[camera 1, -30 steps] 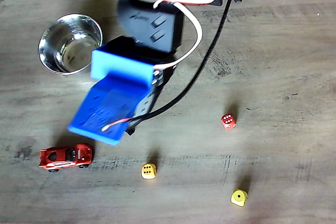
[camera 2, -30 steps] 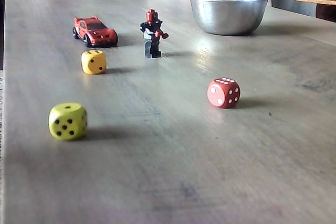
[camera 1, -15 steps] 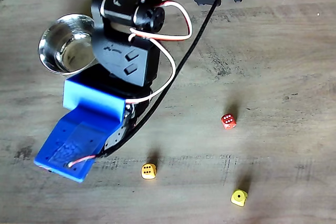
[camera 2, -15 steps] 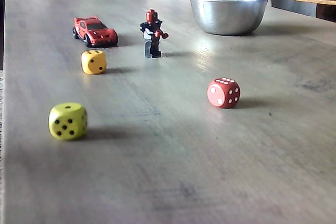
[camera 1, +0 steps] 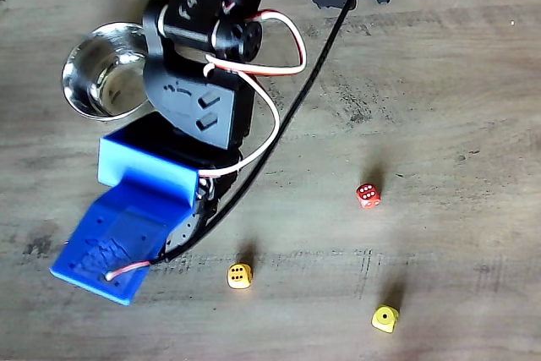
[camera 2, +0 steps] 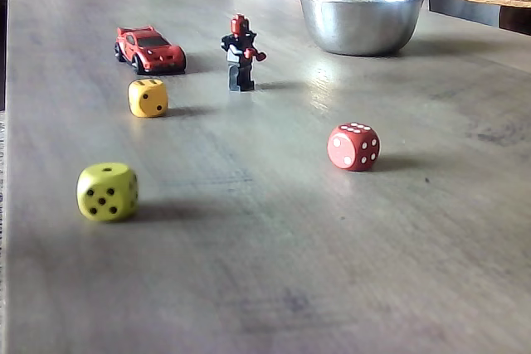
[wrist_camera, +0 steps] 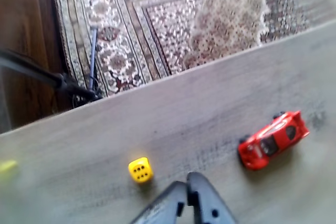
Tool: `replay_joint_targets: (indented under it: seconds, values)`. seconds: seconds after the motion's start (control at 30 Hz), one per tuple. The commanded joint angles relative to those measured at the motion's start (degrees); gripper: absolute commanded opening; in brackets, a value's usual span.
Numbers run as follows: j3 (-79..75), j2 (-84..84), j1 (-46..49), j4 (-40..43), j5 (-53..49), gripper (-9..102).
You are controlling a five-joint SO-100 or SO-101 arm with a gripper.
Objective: Pick up the lego figure and place in bowl
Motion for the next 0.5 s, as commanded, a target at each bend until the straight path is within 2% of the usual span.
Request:
replay_joint_targets:
  seconds: [0.0,0.13,0.47]
  values:
    - [-3.87,0.62,-0.26,0.62,-0.18,-1]
    - [-3.96,0.79,-0.26,5.89,-0.26,-1]
    - [-10.02,0.7,-0.44,25.05,-1.67,-1]
